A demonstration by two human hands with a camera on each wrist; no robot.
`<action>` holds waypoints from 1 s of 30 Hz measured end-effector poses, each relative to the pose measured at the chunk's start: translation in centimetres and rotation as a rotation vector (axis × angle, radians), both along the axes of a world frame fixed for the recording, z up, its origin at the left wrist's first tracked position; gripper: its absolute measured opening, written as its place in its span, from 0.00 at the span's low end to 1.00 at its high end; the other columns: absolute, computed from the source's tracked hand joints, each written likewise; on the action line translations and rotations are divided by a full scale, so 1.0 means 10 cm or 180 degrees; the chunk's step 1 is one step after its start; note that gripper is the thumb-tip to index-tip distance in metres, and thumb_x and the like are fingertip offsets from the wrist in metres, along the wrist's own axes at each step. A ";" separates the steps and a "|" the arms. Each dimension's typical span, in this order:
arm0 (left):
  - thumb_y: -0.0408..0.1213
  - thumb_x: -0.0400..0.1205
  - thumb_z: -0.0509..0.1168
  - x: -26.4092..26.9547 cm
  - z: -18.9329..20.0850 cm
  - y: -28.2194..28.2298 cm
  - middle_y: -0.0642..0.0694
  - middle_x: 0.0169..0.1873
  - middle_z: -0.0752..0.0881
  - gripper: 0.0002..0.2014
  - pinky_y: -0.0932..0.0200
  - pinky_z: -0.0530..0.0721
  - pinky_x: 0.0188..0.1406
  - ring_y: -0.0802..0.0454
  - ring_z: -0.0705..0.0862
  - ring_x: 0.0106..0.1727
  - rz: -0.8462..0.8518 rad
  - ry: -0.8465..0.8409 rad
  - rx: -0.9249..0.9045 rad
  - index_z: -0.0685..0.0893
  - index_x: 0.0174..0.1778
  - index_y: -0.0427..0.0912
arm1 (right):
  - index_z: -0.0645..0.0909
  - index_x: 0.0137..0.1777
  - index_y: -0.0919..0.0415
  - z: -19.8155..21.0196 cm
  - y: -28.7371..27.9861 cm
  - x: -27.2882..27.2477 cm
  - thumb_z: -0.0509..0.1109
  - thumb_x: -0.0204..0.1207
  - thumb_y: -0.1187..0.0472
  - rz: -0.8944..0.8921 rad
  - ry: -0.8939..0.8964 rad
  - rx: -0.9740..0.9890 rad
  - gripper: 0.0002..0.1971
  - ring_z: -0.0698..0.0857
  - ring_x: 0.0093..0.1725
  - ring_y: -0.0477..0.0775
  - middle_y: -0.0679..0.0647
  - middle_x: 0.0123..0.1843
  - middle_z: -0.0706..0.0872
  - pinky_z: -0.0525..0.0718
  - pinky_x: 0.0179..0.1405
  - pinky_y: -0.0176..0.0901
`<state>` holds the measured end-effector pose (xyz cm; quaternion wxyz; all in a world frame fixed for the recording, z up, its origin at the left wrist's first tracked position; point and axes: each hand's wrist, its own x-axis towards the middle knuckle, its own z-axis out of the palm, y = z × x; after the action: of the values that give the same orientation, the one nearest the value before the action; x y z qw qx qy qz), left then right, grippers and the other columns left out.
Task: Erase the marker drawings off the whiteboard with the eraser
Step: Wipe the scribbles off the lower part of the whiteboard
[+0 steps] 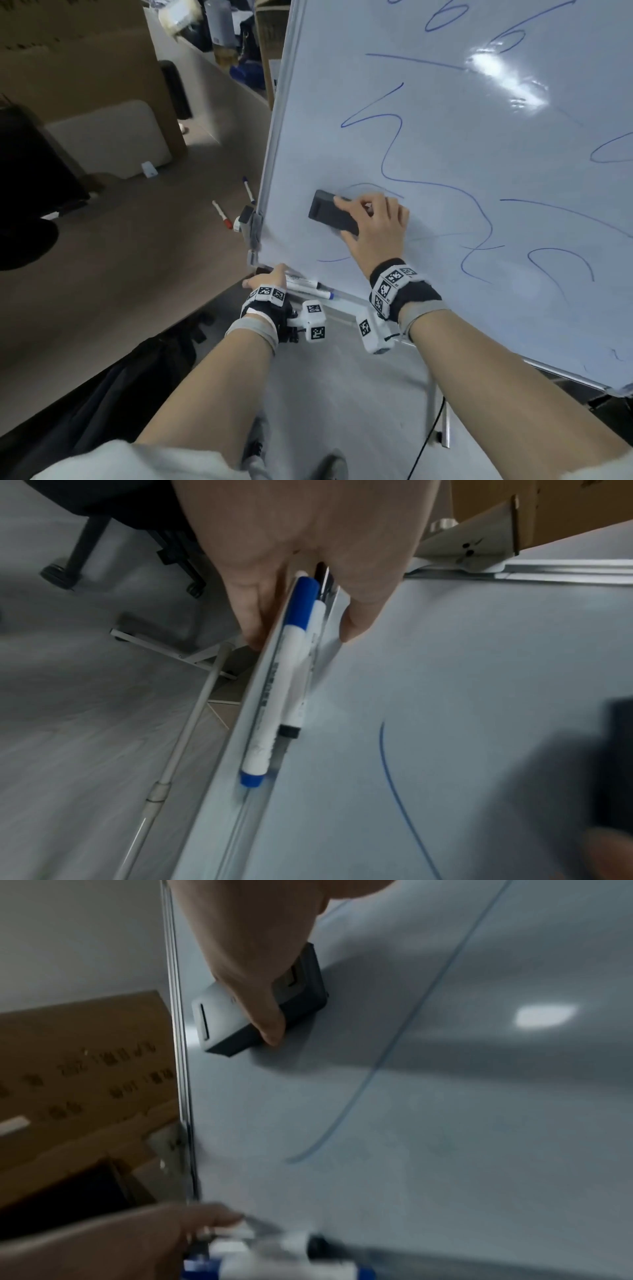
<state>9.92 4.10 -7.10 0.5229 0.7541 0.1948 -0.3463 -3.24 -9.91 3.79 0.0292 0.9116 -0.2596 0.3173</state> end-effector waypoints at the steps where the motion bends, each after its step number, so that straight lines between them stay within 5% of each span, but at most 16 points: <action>1: 0.57 0.61 0.75 0.00 -0.21 -0.03 0.35 0.70 0.79 0.53 0.42 0.83 0.66 0.35 0.83 0.66 -0.0123 -0.0007 -0.0074 0.66 0.77 0.30 | 0.81 0.64 0.40 -0.14 0.02 -0.06 0.82 0.58 0.55 0.0120 0.0176 0.0004 0.31 0.75 0.53 0.59 0.51 0.56 0.80 0.66 0.57 0.54; 4: 0.64 0.45 0.74 0.04 -0.69 -0.05 0.33 0.64 0.85 0.60 0.45 0.87 0.60 0.36 0.87 0.60 -0.0376 -0.0056 0.0190 0.75 0.72 0.32 | 0.82 0.63 0.39 -0.62 0.11 -0.27 0.83 0.57 0.57 0.0327 0.0732 0.0203 0.32 0.77 0.52 0.59 0.50 0.54 0.80 0.64 0.57 0.53; 6: 0.67 0.44 0.72 -0.05 -0.46 -0.01 0.32 0.55 0.89 0.58 0.47 0.86 0.57 0.36 0.90 0.52 -0.0426 -0.0040 0.0422 0.76 0.67 0.32 | 0.81 0.63 0.39 -0.81 0.15 -0.36 0.83 0.57 0.57 0.0302 0.0873 0.0292 0.32 0.77 0.52 0.58 0.50 0.54 0.79 0.64 0.58 0.52; 11: 0.54 0.63 0.74 -0.19 -0.02 0.00 0.38 0.44 0.91 0.33 0.47 0.88 0.50 0.39 0.90 0.42 -0.0563 -0.0256 0.0264 0.81 0.57 0.34 | 0.80 0.66 0.38 -0.48 0.07 -0.29 0.82 0.60 0.54 0.0164 0.0635 0.0170 0.31 0.76 0.53 0.58 0.50 0.56 0.80 0.65 0.59 0.53; 15: 0.50 0.70 0.71 -0.13 0.03 0.03 0.40 0.46 0.91 0.25 0.57 0.82 0.40 0.41 0.88 0.41 -0.0692 -0.0287 0.0276 0.86 0.55 0.34 | 0.80 0.66 0.40 -0.14 0.01 -0.16 0.79 0.62 0.54 -0.0175 0.0166 0.0131 0.29 0.74 0.56 0.60 0.52 0.58 0.80 0.65 0.60 0.54; 22: 0.43 0.78 0.73 -0.15 -0.06 -0.01 0.34 0.66 0.84 0.29 0.51 0.87 0.61 0.38 0.86 0.64 -0.0610 -0.0249 0.0025 0.78 0.71 0.30 | 0.81 0.59 0.41 -0.77 0.27 -0.40 0.84 0.56 0.56 0.0105 0.1411 0.0439 0.30 0.76 0.53 0.59 0.50 0.54 0.79 0.67 0.55 0.54; 27: 0.53 0.70 0.70 -0.10 0.02 0.04 0.42 0.47 0.90 0.24 0.55 0.85 0.49 0.43 0.90 0.43 -0.0789 -0.0177 0.0271 0.83 0.52 0.38 | 0.81 0.63 0.39 -0.39 0.19 -0.12 0.83 0.59 0.54 -0.0139 0.0635 0.0290 0.30 0.76 0.54 0.58 0.50 0.56 0.80 0.64 0.57 0.53; 30: 0.56 0.60 0.71 -0.02 -0.19 0.01 0.42 0.49 0.91 0.32 0.45 0.90 0.53 0.41 0.92 0.45 -0.0775 -0.0079 0.0193 0.85 0.55 0.40 | 0.81 0.62 0.39 -0.42 0.27 -0.01 0.83 0.58 0.55 -0.0020 0.0707 0.0377 0.30 0.76 0.53 0.60 0.51 0.55 0.80 0.65 0.55 0.54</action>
<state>9.72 4.24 -9.05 0.4564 0.7918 0.1057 -0.3918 -3.39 -7.21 -0.38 0.0050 0.9404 -0.2760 0.1984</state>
